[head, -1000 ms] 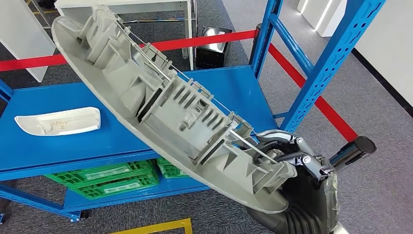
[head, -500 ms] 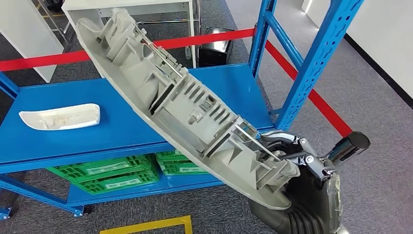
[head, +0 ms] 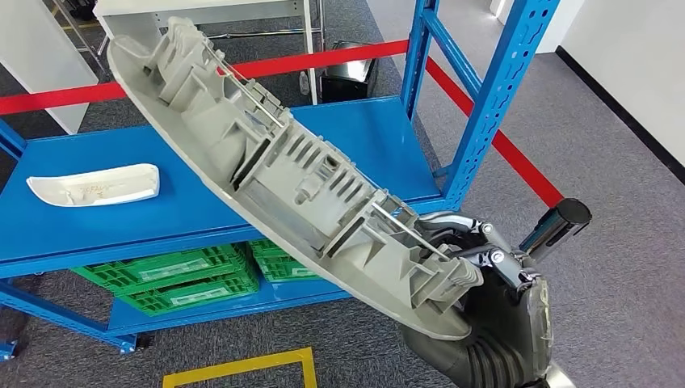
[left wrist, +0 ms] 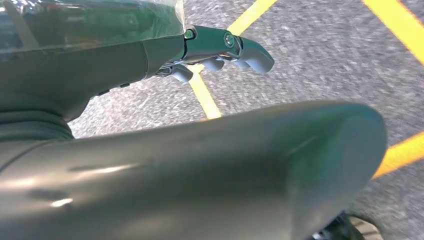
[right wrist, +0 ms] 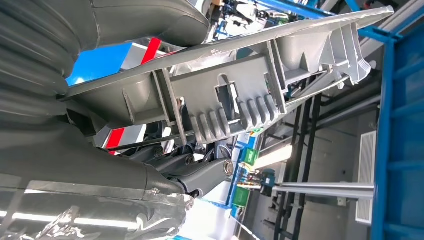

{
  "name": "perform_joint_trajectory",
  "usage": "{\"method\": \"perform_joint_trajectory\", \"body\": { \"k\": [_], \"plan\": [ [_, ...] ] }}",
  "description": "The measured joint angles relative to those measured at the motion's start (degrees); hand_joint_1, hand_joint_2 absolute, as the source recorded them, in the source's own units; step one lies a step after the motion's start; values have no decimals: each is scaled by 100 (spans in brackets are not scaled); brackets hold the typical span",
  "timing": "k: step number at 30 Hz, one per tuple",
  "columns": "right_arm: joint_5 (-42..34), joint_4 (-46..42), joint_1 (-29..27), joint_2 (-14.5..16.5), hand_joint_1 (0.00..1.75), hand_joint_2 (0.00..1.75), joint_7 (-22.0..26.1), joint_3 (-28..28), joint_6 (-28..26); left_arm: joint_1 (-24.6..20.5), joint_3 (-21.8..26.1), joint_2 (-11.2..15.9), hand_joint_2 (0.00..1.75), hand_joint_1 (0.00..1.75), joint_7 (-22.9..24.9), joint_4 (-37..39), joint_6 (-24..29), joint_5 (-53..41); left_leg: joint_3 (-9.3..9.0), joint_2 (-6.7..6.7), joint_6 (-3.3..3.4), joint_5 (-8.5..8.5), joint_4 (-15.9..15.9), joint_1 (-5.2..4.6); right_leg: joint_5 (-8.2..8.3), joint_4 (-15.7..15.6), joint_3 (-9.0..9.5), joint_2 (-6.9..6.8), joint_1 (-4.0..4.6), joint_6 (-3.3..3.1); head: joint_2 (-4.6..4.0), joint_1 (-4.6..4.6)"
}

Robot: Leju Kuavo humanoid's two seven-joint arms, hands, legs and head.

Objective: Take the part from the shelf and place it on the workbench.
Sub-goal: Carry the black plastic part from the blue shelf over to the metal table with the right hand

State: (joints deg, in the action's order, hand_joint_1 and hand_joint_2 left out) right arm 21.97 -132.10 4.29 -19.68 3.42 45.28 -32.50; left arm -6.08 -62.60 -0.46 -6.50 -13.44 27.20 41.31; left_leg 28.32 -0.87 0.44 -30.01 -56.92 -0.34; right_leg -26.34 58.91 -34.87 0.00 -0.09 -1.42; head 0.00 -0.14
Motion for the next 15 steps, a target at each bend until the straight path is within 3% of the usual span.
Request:
{"method": "perform_joint_trajectory", "body": {
  "k": [2,5,6,7,8,10,12,15],
  "plan": [
    [-1,-1,-4,-1,175,175,-7,-7,-15,2,0,-4,175,0,7,1,-5,0,37,16,39,92,68,35,-153,124,-62,9,-4,62,0,8],
    [-18,2,-25,-1,175,175,-20,-16,-67,-4,0,-14,175,0,12,2,-11,0,181,31,73,195,65,53,-797,1020,-363,11,-43,151,0,65],
    [-28,5,-38,-1,175,175,-22,-18,-86,-1,0,-19,175,0,13,2,-13,0,241,32,68,221,43,55,-923,1309,-434,11,-57,177,0,80],
    [-39,7,-53,-2,175,175,-23,-21,-108,2,0,-21,175,0,15,2,-13,0,303,34,60,245,17,59,-936,1433,-427,10,-69,198,0,89],
    [-52,8,-66,-2,175,175,-22,-24,-130,3,0,-22,175,0,16,2,-13,0,363,35,46,265,-16,66,-842,1348,-319,9,-80,213,0,97],
    [-72,9,-85,-3,175,175,-15,-30,-182,2,0,-22,175,0,16,2,-9,0,477,34,12,292,-99,83,-590,683,127,6,-98,225,0,119],
    [-81,5,-102,-4,175,175,-4,-41,-228,-2,-1,-25,175,0,17,2,-5,0,566,33,-49,326,-176,76,-488,112,455,19,-85,175,0,144],
    [-90,-2,-144,-9,175,175,2,-65,-293,4,-2,-26,175,0,22,6,2,0,627,25,-165,407,-199,75,-445,10,437,34,-59,45,0,150]
  ]
}}
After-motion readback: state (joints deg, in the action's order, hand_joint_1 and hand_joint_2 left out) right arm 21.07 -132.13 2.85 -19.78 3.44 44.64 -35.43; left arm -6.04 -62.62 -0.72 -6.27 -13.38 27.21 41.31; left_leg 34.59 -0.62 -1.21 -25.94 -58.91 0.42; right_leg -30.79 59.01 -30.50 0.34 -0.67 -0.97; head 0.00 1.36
